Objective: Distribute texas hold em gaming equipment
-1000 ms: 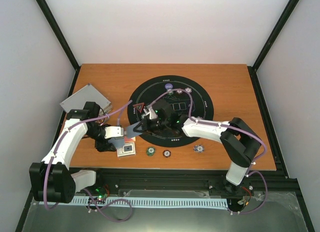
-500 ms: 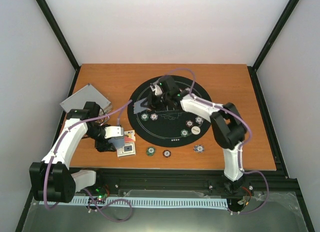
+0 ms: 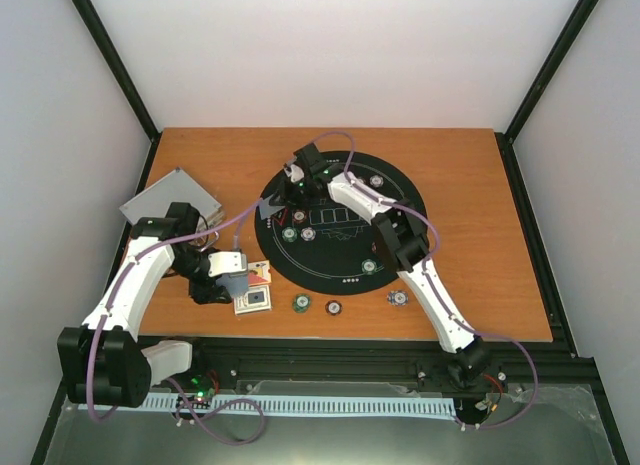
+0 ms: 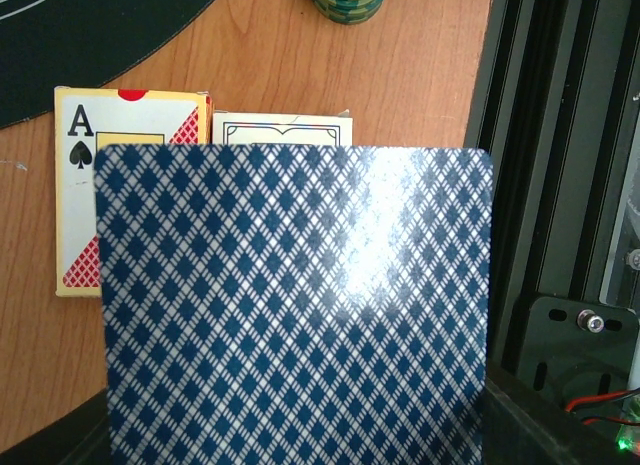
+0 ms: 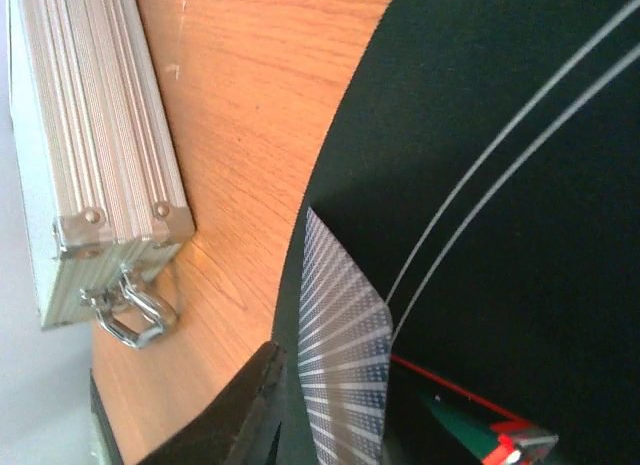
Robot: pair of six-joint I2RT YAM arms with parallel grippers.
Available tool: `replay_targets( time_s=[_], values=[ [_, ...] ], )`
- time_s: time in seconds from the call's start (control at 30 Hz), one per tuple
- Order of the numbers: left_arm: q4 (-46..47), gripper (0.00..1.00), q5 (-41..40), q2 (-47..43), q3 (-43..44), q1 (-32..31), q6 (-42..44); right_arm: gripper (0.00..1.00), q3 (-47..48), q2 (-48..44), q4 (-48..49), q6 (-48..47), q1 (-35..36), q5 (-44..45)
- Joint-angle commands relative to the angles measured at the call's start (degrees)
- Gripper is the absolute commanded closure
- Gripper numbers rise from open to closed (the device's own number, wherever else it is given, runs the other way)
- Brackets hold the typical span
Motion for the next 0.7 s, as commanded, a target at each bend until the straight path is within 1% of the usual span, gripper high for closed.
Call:
replay_targets(
  time_s=[0.0,0.17,0.2,0.27,0.37,0.43,0.53,0.67],
  values=[
    [-1.7,0.99,1.1,-1.0,1.9,-0.2,-0.6,0.75,2.8,-1.6,-5.4,-1.8,-0.8,1.5],
    [-1.7,0.99,1.7,-1.0,1.8,-0.2,-0.9,0.65,0.0,-5.7,-8.2,-4.5,-1.9,3.7],
    [-1.7,0.99,1.6,-1.0,1.8,-0.1,-1.0,0.62,-0.9,-7.1,-8.2,-4.9,-2.0,4.0],
    [-1.8,0.99,1.3,-1.0,1.6,-0.2,-0.9,0.49,-2.8,-9.8,-8.7,-5.7,-2.2,5.1],
    [-1.7,0.99,0.9,-1.3,1.5,-0.1,-0.9,0.44,-6.2,-14.3,-10.2,-7.5,-2.3,7.1],
    [-1.8,0.99,1.1,-1.5,1.5,-0.1,-0.9,0.43,-14.6,-19.1,-7.0,-6.8,-2.2,6.8],
    [-1.8,0.99,1.4,-1.4,1.7,-0.2,-1.1,0.41,-29.7,-28.6,3.1,-3.2,-1.3,4.5],
    [-1.7,0.99,1.6,-0.5,2.3,-0.2,-1.3,0.39,-49.4,-40.6,17.8,3.0,2.4,1.4]
  ],
)
